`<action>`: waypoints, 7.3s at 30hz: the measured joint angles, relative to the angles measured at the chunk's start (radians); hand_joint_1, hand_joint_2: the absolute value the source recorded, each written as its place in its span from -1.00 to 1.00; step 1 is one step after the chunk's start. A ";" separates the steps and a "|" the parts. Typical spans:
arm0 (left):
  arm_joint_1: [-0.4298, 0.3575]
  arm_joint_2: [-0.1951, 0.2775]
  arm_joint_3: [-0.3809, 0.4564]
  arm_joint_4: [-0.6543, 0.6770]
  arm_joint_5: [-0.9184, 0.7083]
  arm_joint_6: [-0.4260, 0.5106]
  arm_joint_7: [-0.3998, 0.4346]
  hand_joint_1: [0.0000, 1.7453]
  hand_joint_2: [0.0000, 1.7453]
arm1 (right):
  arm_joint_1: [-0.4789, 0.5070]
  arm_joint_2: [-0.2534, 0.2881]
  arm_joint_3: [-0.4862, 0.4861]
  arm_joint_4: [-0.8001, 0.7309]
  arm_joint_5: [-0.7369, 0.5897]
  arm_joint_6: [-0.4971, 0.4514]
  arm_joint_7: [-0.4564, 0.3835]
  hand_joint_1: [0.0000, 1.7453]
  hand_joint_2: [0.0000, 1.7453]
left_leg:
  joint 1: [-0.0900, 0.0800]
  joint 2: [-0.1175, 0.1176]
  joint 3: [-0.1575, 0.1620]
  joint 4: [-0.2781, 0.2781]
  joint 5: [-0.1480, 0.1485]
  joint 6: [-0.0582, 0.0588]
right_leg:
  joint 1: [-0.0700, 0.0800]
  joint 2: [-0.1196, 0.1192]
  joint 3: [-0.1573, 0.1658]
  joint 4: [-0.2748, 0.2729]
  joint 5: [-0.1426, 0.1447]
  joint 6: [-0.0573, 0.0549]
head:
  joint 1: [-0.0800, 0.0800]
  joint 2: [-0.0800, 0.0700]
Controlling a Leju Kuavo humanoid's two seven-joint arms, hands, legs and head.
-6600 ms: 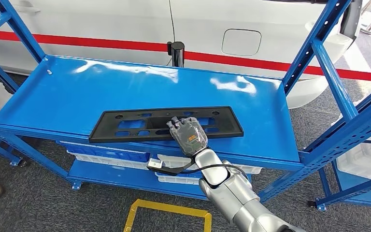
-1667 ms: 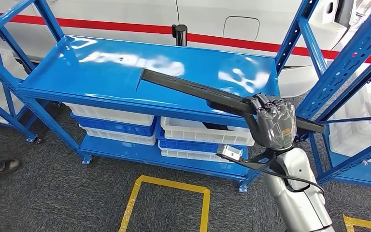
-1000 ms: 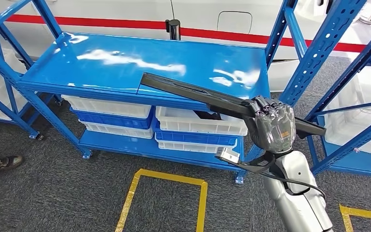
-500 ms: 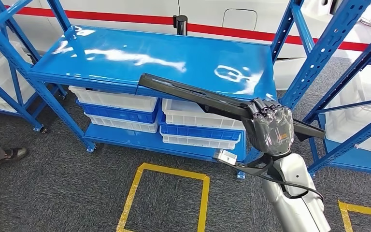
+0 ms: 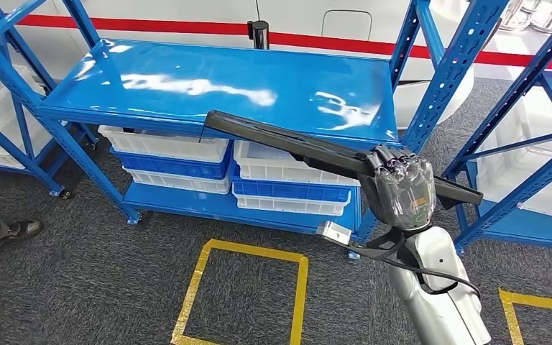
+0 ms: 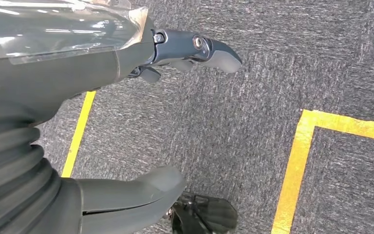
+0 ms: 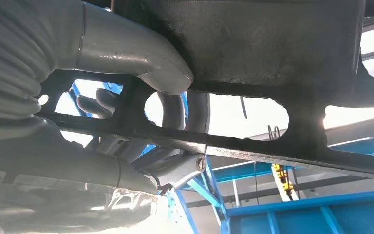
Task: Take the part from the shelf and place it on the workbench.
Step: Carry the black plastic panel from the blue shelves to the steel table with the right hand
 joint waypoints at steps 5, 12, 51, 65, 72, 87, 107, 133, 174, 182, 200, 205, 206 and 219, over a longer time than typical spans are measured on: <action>-0.001 -0.002 0.002 0.000 0.000 -0.001 0.000 -1.00 1.00 | -0.001 0.001 -0.005 0.000 0.000 0.000 0.000 1.00 1.00 | -0.006 0.001 0.015 -0.061 0.025 0.031 | 0.005 -0.001 -0.021 0.010 0.004 0.024 | 0.001 0.000; -0.001 -0.003 0.004 0.000 -0.002 -0.002 0.000 -1.00 1.00 | -0.001 -0.004 -0.017 0.003 -0.004 0.000 0.003 1.00 1.00 | -0.004 0.007 -0.019 -0.070 0.059 0.049 | 0.001 0.000 -0.112 0.263 -0.119 0.032 | 0.008 0.000; -0.007 -0.004 0.016 -0.001 -0.029 0.089 -0.163 -1.00 1.00 | 0.094 0.009 -0.075 -0.066 0.055 -0.016 0.018 1.00 1.00 | -0.005 -0.006 -0.039 -0.043 0.057 0.007 | -0.002 -0.003 0.037 -0.011 -0.025 0.017 | 0.003 0.000; -0.010 -0.009 0.047 -0.001 -0.020 0.097 -0.189 -1.00 1.00 | 0.067 0.010 -0.083 -0.055 0.039 -0.018 -0.003 1.00 1.00 | -0.012 0.039 -0.015 -0.056 0.045 0.024 | 0.012 -0.081 0.022 -0.009 -0.017 0.017 | 0.000 0.000; -0.009 -0.011 0.053 -0.001 -0.026 0.088 -0.190 -1.00 1.00 | 0.064 0.005 -0.083 -0.044 0.033 -0.018 -0.004 1.00 1.00 | -0.007 -0.025 -0.025 -0.069 0.068 0.052 | 0.003 -0.006 -0.122 0.296 -0.143 0.023 | 0.002 0.000; -0.001 -0.015 0.054 -0.001 -0.037 0.085 -0.187 -1.00 1.00 | 0.059 0.005 -0.082 -0.032 0.030 -0.018 -0.006 1.00 1.00 | 0.003 -0.003 -0.192 0.244 -0.065 -0.014 | -0.007 -0.027 0.009 0.003 -0.017 0.002 | -0.006 0.000; -0.001 -0.017 0.054 -0.002 -0.041 0.071 -0.181 -1.00 1.00 | 0.083 0.006 -0.080 -0.031 0.044 -0.019 -0.008 1.00 1.00 | -0.007 -0.075 -0.038 -0.053 0.072 0.043 | -0.008 0.021 -0.038 0.112 -0.062 0.059 | 0.004 0.000; 0.003 -0.024 0.058 -0.001 -0.073 0.062 -0.163 -1.00 1.00 | 0.232 0.016 -0.073 -0.147 0.153 -0.015 0.016 1.00 1.00 | -0.005 -0.031 -0.039 -0.055 0.067 0.049 | 0.003 -0.008 -0.093 0.273 -0.168 0.018 | 0.002 0.000; 0.015 -0.022 0.056 0.000 -0.124 0.056 -0.150 -1.00 1.00 | 0.340 0.012 -0.108 -0.229 0.226 -0.013 0.059 1.00 1.00 | -0.012 -0.118 -0.070 -0.020 0.060 0.017 | -0.011 0.030 0.014 0.028 -0.041 0.020 | 0.001 0.000; 0.013 -0.024 0.056 0.000 -0.124 0.064 -0.141 -1.00 1.00 | 0.330 0.024 -0.108 -0.231 0.231 -0.006 0.059 1.00 1.00 | 0.001 0.010 -0.167 0.175 -0.008 -0.002 | 0.002 -0.076 0.025 0.025 -0.053 -0.012 | -0.008 0.000; 0.008 -0.026 0.056 0.000 -0.137 0.052 -0.128 -1.00 1.00 | 0.330 0.019 -0.113 -0.234 0.232 0.004 0.062 1.00 1.00 | -0.006 -0.115 -0.051 -0.030 0.060 0.030 | -0.018 0.039 -0.013 0.058 -0.049 0.059 | 0.004 0.000; 0.019 -0.025 0.057 0.000 -0.135 0.053 -0.130 -1.00 1.00 | 0.324 0.018 -0.116 -0.237 0.232 0.007 0.068 1.00 1.00 | -0.004 -0.100 -0.072 -0.010 0.051 0.005 | -0.013 0.017 -0.002 0.037 -0.034 0.017 | -0.002 0.000; 0.019 -0.024 0.058 0.000 -0.134 0.053 -0.131 -1.00 1.00 | 0.325 0.017 -0.117 -0.238 0.231 0.007 0.069 1.00 1.00 | -0.004 -0.069 -0.087 0.024 0.030 0.001 | -0.013 0.008 0.000 0.035 -0.033 0.010 | -0.004 0.000; 0.008 -0.022 0.058 -0.001 -0.138 0.053 -0.126 -1.00 1.00 | 0.316 0.026 -0.125 -0.244 0.235 0.016 0.072 1.00 1.00 | -0.022 0.056 -0.051 -0.030 0.047 0.035 | 0.013 -0.138 0.017 0.028 -0.051 0.011 | -0.008 0.000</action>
